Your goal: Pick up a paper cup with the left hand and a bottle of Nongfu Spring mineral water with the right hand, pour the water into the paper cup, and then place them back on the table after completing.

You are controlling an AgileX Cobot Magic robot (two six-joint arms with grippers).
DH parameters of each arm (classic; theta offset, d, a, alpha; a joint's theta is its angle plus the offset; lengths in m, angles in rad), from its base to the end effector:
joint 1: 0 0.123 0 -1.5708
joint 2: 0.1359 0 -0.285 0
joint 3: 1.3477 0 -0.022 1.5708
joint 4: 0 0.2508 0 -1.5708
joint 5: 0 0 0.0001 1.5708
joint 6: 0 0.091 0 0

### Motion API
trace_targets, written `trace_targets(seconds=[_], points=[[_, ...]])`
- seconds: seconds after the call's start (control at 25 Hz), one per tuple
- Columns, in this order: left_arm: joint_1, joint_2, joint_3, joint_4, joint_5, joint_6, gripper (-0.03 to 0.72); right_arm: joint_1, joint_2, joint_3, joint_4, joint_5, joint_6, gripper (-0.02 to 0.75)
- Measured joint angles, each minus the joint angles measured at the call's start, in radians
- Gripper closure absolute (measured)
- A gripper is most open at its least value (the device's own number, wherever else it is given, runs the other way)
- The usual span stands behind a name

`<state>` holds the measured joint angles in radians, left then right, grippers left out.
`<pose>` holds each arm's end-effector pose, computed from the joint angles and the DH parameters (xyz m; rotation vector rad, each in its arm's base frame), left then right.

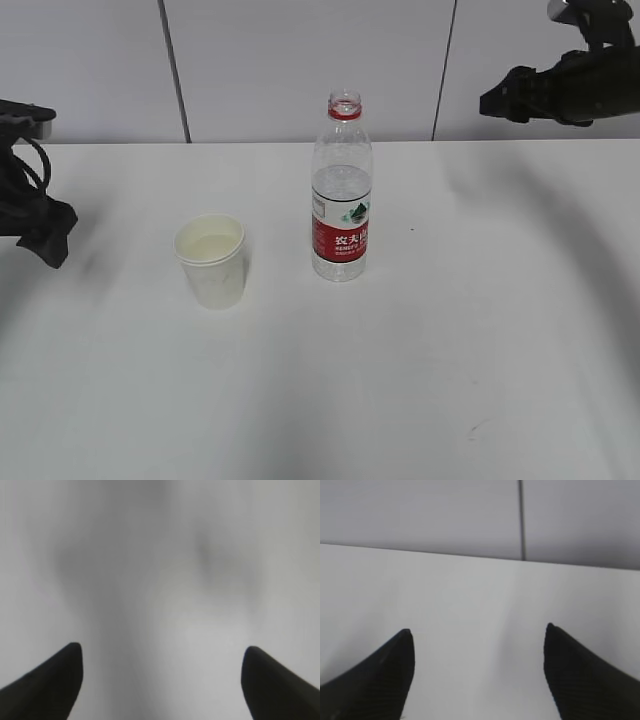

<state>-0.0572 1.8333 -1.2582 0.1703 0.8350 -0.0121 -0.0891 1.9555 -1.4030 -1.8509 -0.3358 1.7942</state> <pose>0.3652 -0.0094 0.2002 0.2072 2.8762 0.1902 0.4496 -0.0113 0.2314 -0.1710 2.1029 0.2468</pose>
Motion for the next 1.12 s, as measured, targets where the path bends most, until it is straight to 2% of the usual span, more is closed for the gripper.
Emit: trace_targets(seconds=[0.16,0.52,1.12], points=[[0.0,-0.001,-0.001,-0.011,-0.009,0.019,0.104,-0.007,0.0,0.0,0.002,0.171,-0.125,0.143],[0.0,-0.173,0.02,-0.067,0.133,0.085,0.104,-0.011,0.0,0.0,0.006,0.194,-0.164,0.143],[0.0,-0.94,0.544,-0.213,0.091,0.089,0.111,-0.011,0.0,0.0,0.008,0.194,-0.124,0.146]])
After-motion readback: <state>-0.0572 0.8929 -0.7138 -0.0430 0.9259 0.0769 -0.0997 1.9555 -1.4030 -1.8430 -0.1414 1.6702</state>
